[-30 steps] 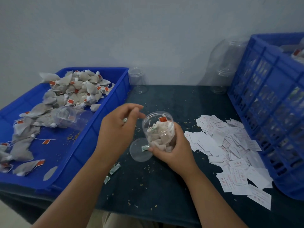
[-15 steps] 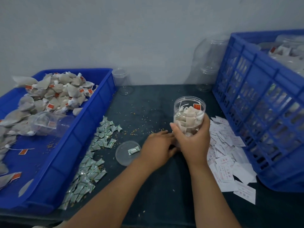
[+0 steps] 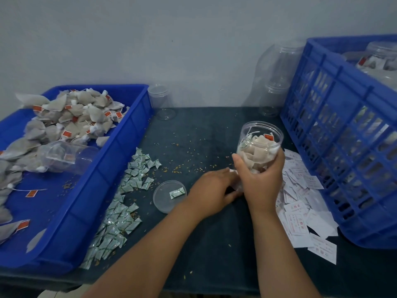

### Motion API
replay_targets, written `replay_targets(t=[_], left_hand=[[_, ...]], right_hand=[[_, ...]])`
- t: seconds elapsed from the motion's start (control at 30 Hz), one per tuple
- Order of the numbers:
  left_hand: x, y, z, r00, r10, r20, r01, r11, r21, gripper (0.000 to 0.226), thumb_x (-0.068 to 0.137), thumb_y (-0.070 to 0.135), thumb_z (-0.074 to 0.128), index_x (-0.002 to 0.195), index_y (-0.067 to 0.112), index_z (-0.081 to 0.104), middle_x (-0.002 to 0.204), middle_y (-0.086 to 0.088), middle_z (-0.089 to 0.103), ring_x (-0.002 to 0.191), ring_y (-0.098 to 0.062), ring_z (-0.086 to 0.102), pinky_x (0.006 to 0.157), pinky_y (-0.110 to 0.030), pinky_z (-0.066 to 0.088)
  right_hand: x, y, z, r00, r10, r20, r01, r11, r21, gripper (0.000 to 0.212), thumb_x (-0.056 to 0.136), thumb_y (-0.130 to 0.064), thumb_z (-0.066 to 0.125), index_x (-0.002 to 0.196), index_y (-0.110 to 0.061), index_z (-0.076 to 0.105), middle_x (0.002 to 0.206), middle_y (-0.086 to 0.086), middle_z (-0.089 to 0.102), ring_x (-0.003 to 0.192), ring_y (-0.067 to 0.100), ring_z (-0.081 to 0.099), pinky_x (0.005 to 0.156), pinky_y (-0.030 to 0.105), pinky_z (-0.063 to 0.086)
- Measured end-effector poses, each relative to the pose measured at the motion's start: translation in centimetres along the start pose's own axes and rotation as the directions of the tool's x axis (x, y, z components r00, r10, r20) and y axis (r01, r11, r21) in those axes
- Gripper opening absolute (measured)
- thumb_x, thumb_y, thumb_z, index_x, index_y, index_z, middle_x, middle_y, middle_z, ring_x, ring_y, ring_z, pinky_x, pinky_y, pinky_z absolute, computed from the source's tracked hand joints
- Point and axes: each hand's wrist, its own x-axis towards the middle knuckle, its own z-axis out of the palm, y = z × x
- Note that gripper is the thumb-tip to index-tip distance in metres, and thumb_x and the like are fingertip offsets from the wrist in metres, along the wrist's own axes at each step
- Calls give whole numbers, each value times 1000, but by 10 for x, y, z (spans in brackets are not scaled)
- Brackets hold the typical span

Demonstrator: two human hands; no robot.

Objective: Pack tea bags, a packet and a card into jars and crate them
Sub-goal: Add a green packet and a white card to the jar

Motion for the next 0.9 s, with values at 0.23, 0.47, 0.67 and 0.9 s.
replay_targets(t=[0.23,0.47,0.67,0.9], left_hand=[[-25,-6,-2,980,111,-165,-41,924,380,22,98,27,57,87,23,75,82,5,72,83,-20,67,77,-36,49],[-54,-5,-29,755,-562,-338,428,812,-396,11,85,31,80,76,28,74,74,20,73,70,7,68,64,-13,50],[-67,-1,-81,589,-710,-385,270,622,-735,8,96,31,74,89,36,75,79,17,78,73,-2,75,64,-20,59],[-67,9,-110,683,-261,-682,201,965,-168,16,95,37,67,103,32,80,118,28,68,113,3,61,95,-20,49]], right_hand=[[1,-4,2,1000,12,-1,-12,1000,-1,78,68,-57,94,133,-48,52,121,-35,69,112,-4,71,92,11,53],[-8,-8,1,978,22,209,-36,997,63,80,70,-51,94,139,-36,55,123,-22,73,112,1,74,91,16,58],[-24,-7,8,879,34,476,-75,995,67,85,68,-40,99,141,-34,56,127,-27,71,115,-3,71,88,12,56],[-34,-9,15,770,34,638,-71,997,31,90,70,-61,99,146,-42,54,138,-10,72,121,15,74,97,45,65]])
